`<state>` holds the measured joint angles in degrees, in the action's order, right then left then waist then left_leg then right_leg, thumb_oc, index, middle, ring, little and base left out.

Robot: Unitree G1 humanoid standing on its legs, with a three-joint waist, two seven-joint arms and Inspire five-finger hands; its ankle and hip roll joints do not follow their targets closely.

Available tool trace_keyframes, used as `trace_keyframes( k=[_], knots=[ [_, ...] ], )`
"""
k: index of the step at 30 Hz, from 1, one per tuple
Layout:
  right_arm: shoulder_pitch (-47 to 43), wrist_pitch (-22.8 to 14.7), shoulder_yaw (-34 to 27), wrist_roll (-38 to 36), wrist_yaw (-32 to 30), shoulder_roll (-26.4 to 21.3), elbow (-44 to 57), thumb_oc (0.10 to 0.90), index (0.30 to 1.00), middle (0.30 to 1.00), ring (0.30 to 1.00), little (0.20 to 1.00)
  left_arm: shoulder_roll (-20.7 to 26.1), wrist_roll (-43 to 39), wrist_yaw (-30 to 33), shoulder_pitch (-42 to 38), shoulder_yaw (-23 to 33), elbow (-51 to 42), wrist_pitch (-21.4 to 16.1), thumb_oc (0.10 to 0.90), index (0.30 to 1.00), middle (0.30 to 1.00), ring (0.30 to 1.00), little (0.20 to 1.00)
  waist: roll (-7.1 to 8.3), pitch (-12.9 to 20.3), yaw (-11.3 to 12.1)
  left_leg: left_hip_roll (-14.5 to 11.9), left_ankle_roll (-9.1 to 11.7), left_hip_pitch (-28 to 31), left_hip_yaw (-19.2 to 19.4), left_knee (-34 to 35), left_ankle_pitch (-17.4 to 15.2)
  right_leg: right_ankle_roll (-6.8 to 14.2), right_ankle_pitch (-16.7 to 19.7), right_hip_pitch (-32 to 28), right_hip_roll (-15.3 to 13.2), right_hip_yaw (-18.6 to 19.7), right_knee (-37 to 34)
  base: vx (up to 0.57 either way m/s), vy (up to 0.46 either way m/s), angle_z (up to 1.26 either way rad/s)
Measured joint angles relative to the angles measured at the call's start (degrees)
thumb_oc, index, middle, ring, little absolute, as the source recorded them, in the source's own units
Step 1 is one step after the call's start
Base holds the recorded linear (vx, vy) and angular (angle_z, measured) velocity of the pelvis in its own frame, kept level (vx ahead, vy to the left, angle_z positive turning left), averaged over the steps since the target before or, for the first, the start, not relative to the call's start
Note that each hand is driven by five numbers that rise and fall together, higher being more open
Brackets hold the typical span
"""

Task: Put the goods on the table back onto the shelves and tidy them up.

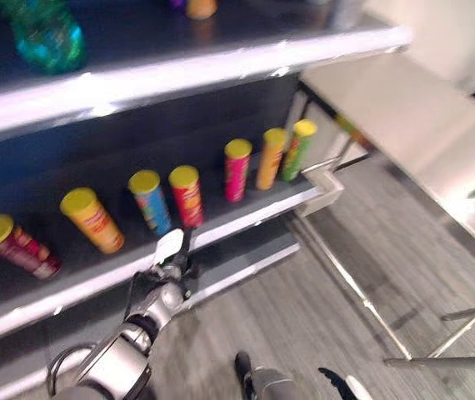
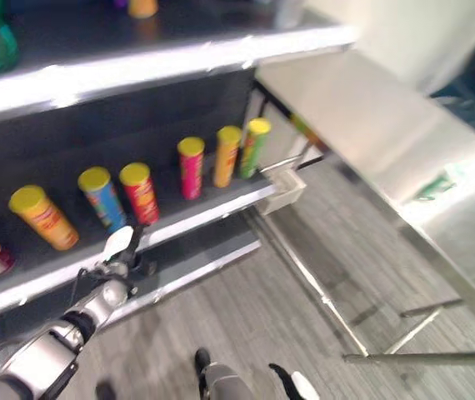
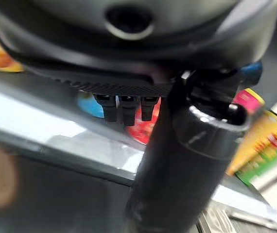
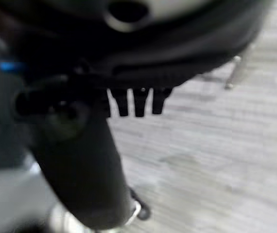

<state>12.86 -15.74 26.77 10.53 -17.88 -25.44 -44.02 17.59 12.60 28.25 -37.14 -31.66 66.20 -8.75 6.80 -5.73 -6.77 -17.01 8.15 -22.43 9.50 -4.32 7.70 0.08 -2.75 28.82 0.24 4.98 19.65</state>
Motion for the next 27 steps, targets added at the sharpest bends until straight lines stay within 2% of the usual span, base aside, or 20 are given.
trace_keyframes(
  k=[1,2,3,4,6,7,9,11,15,17,20,22,24,27],
  knots=[
    [-0.01,0.02,-2.24,-0.46,-1.14,1.10,1.39,0.800,0.900,0.900,0.900,0.900,0.36,-1.00,0.99,1.08,-0.59,-0.23,-0.01,0.800,0.900,0.900,0.900,0.900,-0.60,-0.77,-0.53,0.38,-0.83,0.23,-0.52,0.18,-1.72,1.06,-0.16,-0.60,-0.37,0.31,-0.40,0.05,0.309,-0.38],
    [-0.41,0.11,-3.71,-0.99,-2.32,1.41,0.84,0.800,0.900,0.900,0.900,0.900,0.58,-1.13,1.84,1.28,-0.83,-1.44,-0.40,0.800,0.900,0.900,0.900,0.900,-0.61,-1.62,-0.23,1.82,-2.59,1.72,1.62,0.82,-3.19,2.26,-0.27,-0.38,-0.67,2.17,-0.84,0.04,0.227,-0.62],
    [-1.67,0.13,-3.35,-0.97,-2.24,1.58,0.47,0.800,0.900,0.900,0.900,0.900,0.54,-1.23,2.47,1.44,-0.75,-2.94,-0.72,0.800,0.900,0.900,0.900,0.900,-0.24,-2.27,0.83,3.17,-1.40,2.78,3.83,0.82,-2.73,3.61,0.20,-0.15,-1.47,4.88,-1.05,0.06,0.385,-0.72],
    [-2.13,0.76,-2.19,-0.96,-2.30,1.55,0.27,0.800,0.900,0.900,0.900,0.900,0.22,-1.54,2.03,1.45,-0.71,-3.32,-0.48,0.800,0.900,0.900,0.900,0.900,-0.31,-2.52,0.07,4.85,-2.17,3.57,6.00,0.88,-2.15,5.51,1.37,-1.63,-3.32,6.48,-3.59,0.05,0.354,-0.55],
    [-2.04,1.64,0.38,-0.54,-2.25,2.21,-0.07,0.800,0.900,0.900,0.900,0.900,-0.05,-2.00,1.15,2.42,-0.82,-3.71,-0.42,0.800,0.900,0.900,0.900,0.900,-0.23,-2.44,-1.71,8.84,-3.52,7.70,8.23,3.57,-1.64,7.15,3.74,-6.03,-7.33,7.92,-9.18,0.04,0.203,-0.26],
    [-1.42,1.71,0.92,-0.42,-2.21,2.73,-0.12,0.800,0.900,0.900,0.900,0.900,-0.39,-2.25,1.16,2.91,-0.70,-3.87,-0.43,0.800,0.900,0.900,0.900,0.900,-0.51,-2.32,-1.93,9.98,-4.25,9.67,10.04,4.98,-1.45,8.29,4.80,-7.71,-8.59,8.34,-10.86,0.03,0.091,-0.37],
    [0.30,2.33,0.91,0.07,-2.31,3.57,0.01,0.800,0.900,0.900,0.900,0.900,-0.42,-2.39,1.16,2.92,-0.82,-4.34,-0.51,0.800,0.900,0.900,0.900,0.900,-0.68,-1.70,-2.43,11.77,-5.33,11.86,11.37,6.81,-2.04,8.93,5.60,-9.88,-9.68,8.38,-12.51,0.02,0.086,-0.31],
    [1.30,2.75,0.99,0.07,-2.28,4.18,-0.05,0.800,0.900,0.900,0.900,0.900,0.32,-2.43,1.17,2.89,-0.77,-4.46,-0.52,0.800,0.900,0.900,0.900,0.900,0.23,-0.64,-2.51,12.90,-6.00,13.16,12.44,8.44,-1.50,9.74,5.90,-10.66,-10.54,7.67,-14.15,0.04,0.057,-0.17],
    [1.37,2.92,0.80,0.09,-2.25,4.49,-0.01,0.800,0.900,0.900,0.900,0.900,1.05,-2.44,1.12,2.89,-0.77,-4.42,-0.44,0.800,0.900,0.900,0.900,0.900,0.56,-0.05,-3.14,12.47,-6.18,14.97,12.64,9.38,-1.12,10.10,5.99,-12.71,-10.05,6.43,-15.86,0.03,0.026,-0.04],
    [1.34,2.93,0.78,0.12,-2.19,4.12,-0.04,0.800,0.900,0.900,0.900,0.900,0.53,-2.48,1.02,2.92,-0.76,-4.43,-0.37,0.800,0.900,0.900,0.900,0.900,-0.11,0.70,-3.09,11.70,-6.18,15.50,12.68,9.38,-1.14,10.30,5.84,-13.19,-9.32,6.32,-15.92,0.04,-0.004,-0.11],
    [1.47,2.92,0.78,0.11,-2.16,4.11,-0.05,0.800,0.900,0.900,0.900,0.900,-0.75,-2.64,0.70,2.93,-0.76,-4.30,-0.37,0.800,0.900,0.900,0.900,0.900,-0.34,2.15,-3.05,10.62,-5.79,15.73,12.65,9.39,-1.45,10.26,4.97,-13.20,-8.35,6.13,-15.89,0.04,-0.018,-0.10],
    [1.53,2.91,0.79,0.11,-2.13,3.55,-0.21,0.800,0.900,0.900,0.900,0.900,-3.31,-3.46,-0.25,3.31,-0.83,-4.29,-0.39,0.800,0.900,0.900,0.900,0.900,-1.53,3.81,-3.15,9.79,-5.37,15.73,12.58,9.42,-1.89,9.52,4.44,-12.84,-7.50,6.04,-15.52,0.03,-0.023,-0.08],
    [2.21,2.92,0.94,0.10,-2.15,2.69,-0.15,0.800,0.900,0.900,0.900,0.900,-5.96,-3.54,-0.36,3.96,-0.95,-4.31,-0.42,0.800,0.900,0.900,0.900,0.900,-3.16,5.76,-2.77,9.03,-5.00,15.18,12.27,9.44,-2.11,8.87,2.44,-10.73,-6.47,6.08,-12.03,0.02,-0.041,-0.03],
    [2.28,2.91,0.97,0.09,-2.11,2.34,-0.12,0.800,0.900,0.900,0.900,0.900,-6.08,-3.56,-0.37,4.64,-1.08,-5.33,-0.44,0.800,0.900,0.900,0.900,0.900,-3.29,5.82,-2.09,8.75,-4.91,14.95,12.18,9.42,-1.93,8.36,1.27,-9.18,-5.95,6.06,-9.42,0.00,-0.012,0.00]
  ],
)
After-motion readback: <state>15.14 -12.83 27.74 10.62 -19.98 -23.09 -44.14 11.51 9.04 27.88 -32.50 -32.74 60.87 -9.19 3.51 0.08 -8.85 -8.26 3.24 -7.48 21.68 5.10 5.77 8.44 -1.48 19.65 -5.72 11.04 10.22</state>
